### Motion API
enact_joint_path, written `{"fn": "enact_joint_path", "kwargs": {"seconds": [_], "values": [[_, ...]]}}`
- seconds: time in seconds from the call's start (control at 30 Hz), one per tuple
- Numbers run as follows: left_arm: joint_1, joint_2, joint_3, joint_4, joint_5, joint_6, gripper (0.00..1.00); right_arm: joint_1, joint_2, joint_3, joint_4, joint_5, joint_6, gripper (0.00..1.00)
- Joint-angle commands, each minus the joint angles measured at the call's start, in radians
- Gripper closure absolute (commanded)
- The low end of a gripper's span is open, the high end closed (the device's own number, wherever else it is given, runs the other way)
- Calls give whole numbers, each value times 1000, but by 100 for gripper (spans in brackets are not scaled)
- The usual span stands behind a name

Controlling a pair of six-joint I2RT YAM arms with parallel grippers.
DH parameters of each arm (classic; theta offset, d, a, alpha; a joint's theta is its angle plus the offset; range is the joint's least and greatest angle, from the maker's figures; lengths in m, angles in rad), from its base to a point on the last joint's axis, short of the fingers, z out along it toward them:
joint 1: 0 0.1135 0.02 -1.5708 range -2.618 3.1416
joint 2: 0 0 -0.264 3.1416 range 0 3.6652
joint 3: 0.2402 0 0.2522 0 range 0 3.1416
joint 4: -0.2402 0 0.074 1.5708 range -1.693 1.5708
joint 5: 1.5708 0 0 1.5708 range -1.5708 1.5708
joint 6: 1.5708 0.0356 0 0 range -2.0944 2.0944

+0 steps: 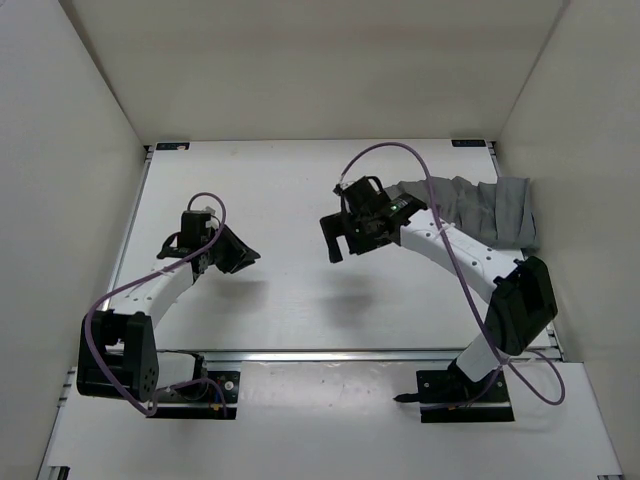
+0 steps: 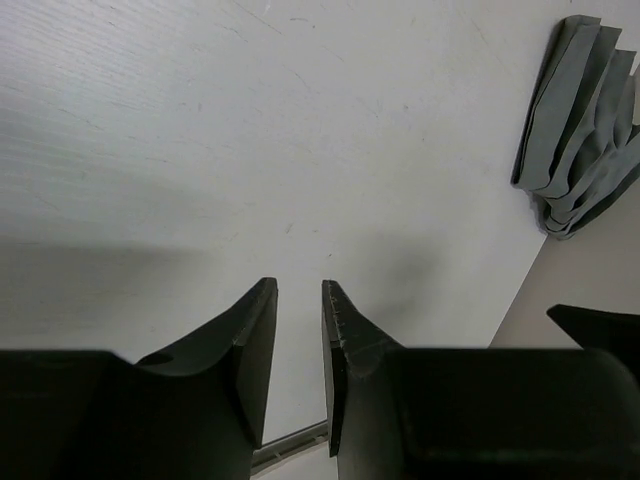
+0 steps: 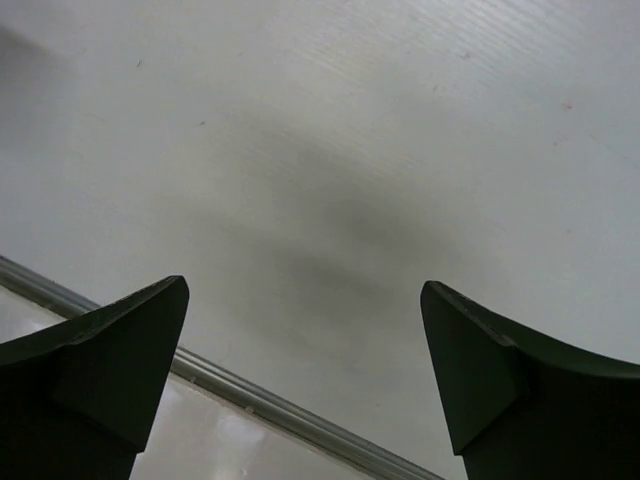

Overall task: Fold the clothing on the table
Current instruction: Move the skirt to the center of the board

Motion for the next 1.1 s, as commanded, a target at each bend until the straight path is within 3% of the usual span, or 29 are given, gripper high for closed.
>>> {"fn": "enact_joint_path", "kwargs": {"seconds": [0.0, 0.07, 0.23, 0.27, 0.3, 0.33, 0.4, 0.47, 0.5, 0.6, 0.63, 0.7, 0.73, 0.77, 0.8, 0.87, 1.07], "values": [[10, -18, -9, 5, 12, 15, 65, -91, 4, 24, 46, -14, 6, 1], [7, -9, -10, 10, 15, 15, 65, -169, -8, 12, 61, -40, -49, 1], [-24, 8, -3, 19, 18, 9, 65, -529, 81, 27, 92, -40, -101, 1], [-19, 19, -6, 25, 24, 8, 67, -569, 113, 51, 108, -39, -116, 18], [-25, 22, -4, 28, 17, 6, 70, -664, 166, 91, 110, -73, -127, 95], [-28, 25, -3, 27, 17, 6, 70, -713, 188, 107, 110, -81, -117, 100], [-19, 36, 2, 24, 20, 8, 70, -773, 251, 153, 119, -69, -107, 100], [-22, 43, 2, 21, 15, 15, 70, -809, 289, 160, 128, -48, -107, 77], [-22, 48, 3, 30, 18, 17, 70, -833, 317, 177, 148, -33, -101, 56], [-19, 66, 2, 32, 20, 17, 70, -857, 412, 223, 136, 48, -87, 36], [-27, 72, 0, 33, 18, 20, 70, -864, 431, 246, 128, 75, -90, 35], [-31, 85, 0, 35, 17, 18, 70, -869, 510, 283, 102, 83, -81, 38], [-33, 86, 2, 36, 17, 18, 70, -867, 535, 303, 87, 72, -87, 51], [-33, 88, 5, 39, 20, 15, 70, -861, 562, 340, 57, 69, -95, 85], [-25, 86, 3, 38, 15, 20, 70, -849, 576, 382, 12, 64, -103, 100], [-30, 96, 10, 36, 12, 18, 70, -806, 551, 388, 4, 75, -110, 100], [-21, 80, 22, 36, 24, 11, 70, -599, 270, 432, -3, 9, -159, 100]]}}
